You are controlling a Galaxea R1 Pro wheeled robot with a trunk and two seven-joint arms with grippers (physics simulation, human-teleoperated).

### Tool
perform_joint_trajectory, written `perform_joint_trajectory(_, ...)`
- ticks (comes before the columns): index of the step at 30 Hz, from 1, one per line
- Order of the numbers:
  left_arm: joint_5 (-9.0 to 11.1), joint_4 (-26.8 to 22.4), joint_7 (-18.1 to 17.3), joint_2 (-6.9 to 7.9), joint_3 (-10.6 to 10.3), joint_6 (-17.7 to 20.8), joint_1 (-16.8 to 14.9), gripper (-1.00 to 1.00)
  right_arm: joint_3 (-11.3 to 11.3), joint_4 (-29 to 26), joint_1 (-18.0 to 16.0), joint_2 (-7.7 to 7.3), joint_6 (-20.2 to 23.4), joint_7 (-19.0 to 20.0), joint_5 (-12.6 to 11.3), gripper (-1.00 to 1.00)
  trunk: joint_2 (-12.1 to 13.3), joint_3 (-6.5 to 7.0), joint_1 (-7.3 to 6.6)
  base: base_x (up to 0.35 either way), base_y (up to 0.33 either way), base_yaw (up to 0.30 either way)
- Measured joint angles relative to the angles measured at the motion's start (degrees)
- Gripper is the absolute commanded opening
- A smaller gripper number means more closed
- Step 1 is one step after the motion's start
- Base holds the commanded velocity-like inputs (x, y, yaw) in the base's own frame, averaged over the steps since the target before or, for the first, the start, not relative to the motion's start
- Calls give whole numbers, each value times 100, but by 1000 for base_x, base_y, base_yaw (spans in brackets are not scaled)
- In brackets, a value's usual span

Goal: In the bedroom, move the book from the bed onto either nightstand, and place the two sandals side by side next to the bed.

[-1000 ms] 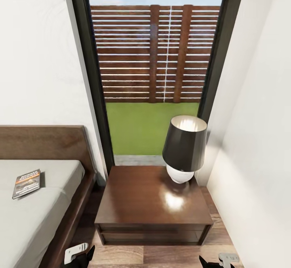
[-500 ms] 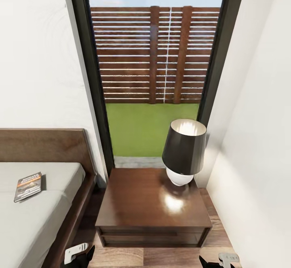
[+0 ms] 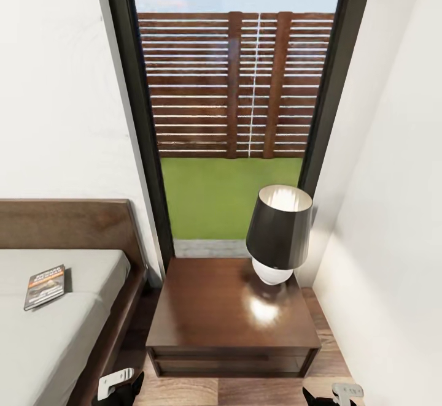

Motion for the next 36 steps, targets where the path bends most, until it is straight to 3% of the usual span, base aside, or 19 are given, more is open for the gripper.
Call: perform_joint_trajectory(36,-5,35,-2,2,0,0,0,100,0,0,1,0,0,1,-4,100,1444,647,-791,0,0,0)
